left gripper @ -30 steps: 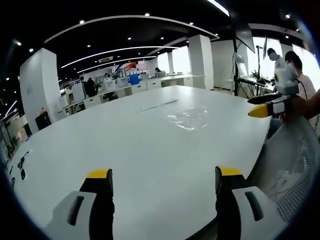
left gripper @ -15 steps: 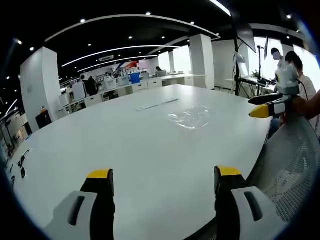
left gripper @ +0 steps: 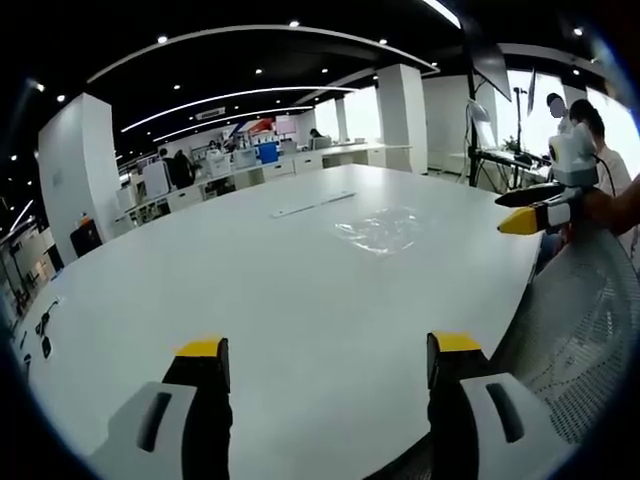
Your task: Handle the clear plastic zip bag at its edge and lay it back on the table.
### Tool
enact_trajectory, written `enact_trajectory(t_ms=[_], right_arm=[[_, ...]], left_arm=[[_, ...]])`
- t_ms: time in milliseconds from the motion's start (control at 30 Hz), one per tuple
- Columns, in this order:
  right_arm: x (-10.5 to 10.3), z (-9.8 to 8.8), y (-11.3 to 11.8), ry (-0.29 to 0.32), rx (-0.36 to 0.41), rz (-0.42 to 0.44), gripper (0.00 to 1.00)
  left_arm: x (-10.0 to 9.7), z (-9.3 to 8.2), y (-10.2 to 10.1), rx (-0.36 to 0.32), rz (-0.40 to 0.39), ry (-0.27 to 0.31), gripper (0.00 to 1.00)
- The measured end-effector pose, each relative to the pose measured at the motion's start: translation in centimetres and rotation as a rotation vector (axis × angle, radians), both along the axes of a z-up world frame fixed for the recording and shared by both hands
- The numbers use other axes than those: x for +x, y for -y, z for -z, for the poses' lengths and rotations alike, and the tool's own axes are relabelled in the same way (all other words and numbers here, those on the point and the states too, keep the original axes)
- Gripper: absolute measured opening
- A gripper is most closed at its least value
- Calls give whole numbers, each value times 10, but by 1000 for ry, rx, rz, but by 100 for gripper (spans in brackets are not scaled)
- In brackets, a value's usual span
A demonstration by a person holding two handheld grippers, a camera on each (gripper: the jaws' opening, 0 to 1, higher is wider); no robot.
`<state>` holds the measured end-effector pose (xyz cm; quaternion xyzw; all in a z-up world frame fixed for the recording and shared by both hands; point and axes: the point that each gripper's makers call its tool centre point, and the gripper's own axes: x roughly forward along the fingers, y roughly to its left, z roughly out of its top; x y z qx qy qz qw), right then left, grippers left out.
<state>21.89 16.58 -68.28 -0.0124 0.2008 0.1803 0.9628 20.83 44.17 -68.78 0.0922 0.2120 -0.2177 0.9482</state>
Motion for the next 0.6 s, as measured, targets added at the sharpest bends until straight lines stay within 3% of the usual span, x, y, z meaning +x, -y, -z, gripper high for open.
enact_trajectory(t_ms=[367,600], right_arm=[[-4,5,-1,-30,-21,-9,90],[-7,7,0,-50,-71,-17,88]], left_arm=[[-1,2,2,-18,2,-15,75],[1,2,1,-17,-6,-9,80]])
